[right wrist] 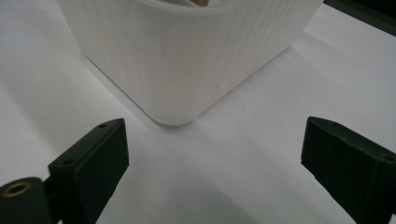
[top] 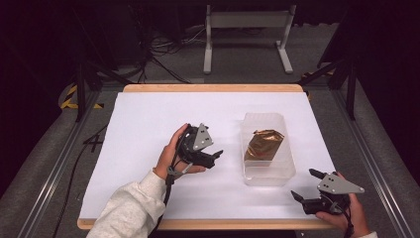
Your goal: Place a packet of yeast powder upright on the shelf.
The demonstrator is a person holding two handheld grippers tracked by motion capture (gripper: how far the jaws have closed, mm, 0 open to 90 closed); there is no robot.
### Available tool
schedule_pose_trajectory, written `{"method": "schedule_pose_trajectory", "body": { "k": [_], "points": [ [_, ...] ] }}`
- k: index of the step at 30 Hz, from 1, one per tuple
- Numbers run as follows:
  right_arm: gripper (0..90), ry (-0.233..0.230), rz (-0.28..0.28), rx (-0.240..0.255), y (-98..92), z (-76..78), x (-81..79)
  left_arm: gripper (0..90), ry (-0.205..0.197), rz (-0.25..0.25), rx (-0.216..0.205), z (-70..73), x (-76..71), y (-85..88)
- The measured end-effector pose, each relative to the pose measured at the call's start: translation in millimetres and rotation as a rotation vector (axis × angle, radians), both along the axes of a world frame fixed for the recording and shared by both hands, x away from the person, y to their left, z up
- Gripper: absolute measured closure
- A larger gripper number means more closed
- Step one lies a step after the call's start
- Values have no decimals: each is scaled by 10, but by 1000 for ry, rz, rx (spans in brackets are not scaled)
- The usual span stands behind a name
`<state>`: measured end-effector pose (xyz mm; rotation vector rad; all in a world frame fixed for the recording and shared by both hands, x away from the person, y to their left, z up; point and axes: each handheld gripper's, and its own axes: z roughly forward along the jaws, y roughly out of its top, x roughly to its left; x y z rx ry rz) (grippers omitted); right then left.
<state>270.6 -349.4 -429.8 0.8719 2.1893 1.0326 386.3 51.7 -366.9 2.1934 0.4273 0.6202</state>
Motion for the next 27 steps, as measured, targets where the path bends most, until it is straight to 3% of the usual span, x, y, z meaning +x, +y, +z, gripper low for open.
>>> {"method": "schedule_pose_trajectory", "body": {
  "k": [15,27],
  "points": [
    [82,-3,7,-18,19,-6,1,108,-2,81,69,-216,-102,427],
    [81,-1,8,-27,20,-11,15,99,27,130,108,-419,-181,730]
  ]
}}
